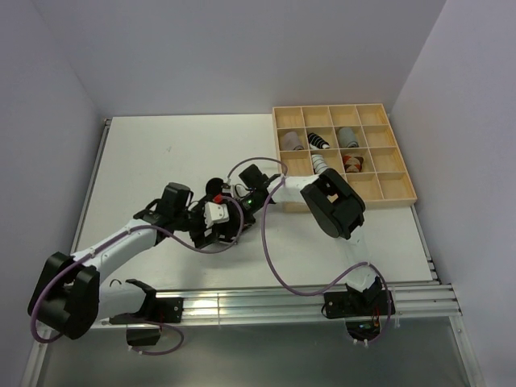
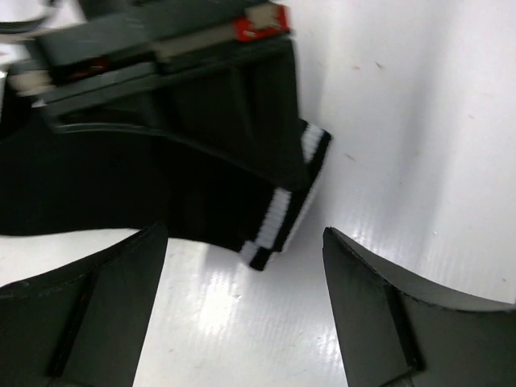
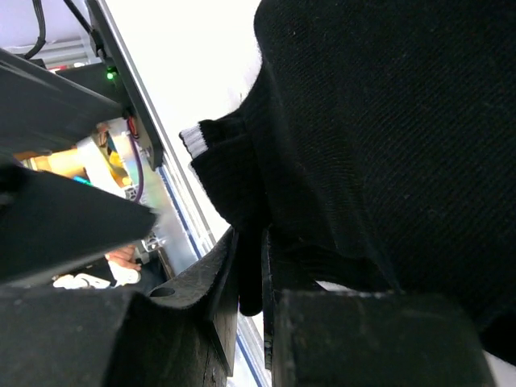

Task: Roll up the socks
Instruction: Roll the sock at the center of the board.

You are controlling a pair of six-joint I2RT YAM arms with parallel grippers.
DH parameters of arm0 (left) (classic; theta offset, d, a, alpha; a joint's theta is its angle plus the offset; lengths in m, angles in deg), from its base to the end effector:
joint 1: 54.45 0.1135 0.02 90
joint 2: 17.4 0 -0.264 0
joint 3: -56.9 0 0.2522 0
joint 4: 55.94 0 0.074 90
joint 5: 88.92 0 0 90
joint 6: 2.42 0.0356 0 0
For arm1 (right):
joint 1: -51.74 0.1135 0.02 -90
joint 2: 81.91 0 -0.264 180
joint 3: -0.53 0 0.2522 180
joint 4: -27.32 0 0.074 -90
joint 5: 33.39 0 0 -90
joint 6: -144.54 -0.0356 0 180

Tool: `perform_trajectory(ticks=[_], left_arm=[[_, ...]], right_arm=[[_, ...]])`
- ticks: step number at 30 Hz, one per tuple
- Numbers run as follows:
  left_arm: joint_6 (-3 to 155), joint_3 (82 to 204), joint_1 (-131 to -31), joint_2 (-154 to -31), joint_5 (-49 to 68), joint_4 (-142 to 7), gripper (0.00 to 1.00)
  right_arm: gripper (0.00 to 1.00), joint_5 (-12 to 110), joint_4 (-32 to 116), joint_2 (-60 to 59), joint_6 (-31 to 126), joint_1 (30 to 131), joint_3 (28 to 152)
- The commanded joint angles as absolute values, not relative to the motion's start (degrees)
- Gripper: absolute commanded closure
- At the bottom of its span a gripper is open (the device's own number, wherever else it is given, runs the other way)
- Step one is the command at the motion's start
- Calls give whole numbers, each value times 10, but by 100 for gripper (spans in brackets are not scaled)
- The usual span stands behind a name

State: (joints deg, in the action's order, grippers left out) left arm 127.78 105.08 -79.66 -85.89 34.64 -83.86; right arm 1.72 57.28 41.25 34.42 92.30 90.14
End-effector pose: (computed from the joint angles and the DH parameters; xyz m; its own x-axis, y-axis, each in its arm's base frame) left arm 0.1986 -0.1153 0.1943 -0.0713 0.6280 -0.7749 0.9611 0.2510 0.1151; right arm 0.2977 0.2931 0.1106 -0.8625 -0.4778 -0.1670 -0.3776 0.3877 0.8409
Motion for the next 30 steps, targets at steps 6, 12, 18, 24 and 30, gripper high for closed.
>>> perform_trajectory(ticks=[6, 12, 18, 24, 30], left_arm=[[1300, 1051, -833, -912, 312, -810, 20], [1295, 1070, -833, -952, 310, -804, 22], [1289, 1090, -833, -982, 328, -815, 29], [1276, 1125, -834, -1013, 361, -866, 51], [1278, 1155, -832, -1056, 390, -935, 85]], right_arm=[[96, 5, 589, 430, 343, 921, 923], [98, 10, 593, 432, 348, 919, 922], [98, 15, 593, 434, 349, 919, 922], [99, 28, 590, 439, 344, 918, 920], [99, 49, 573, 434, 336, 918, 906]])
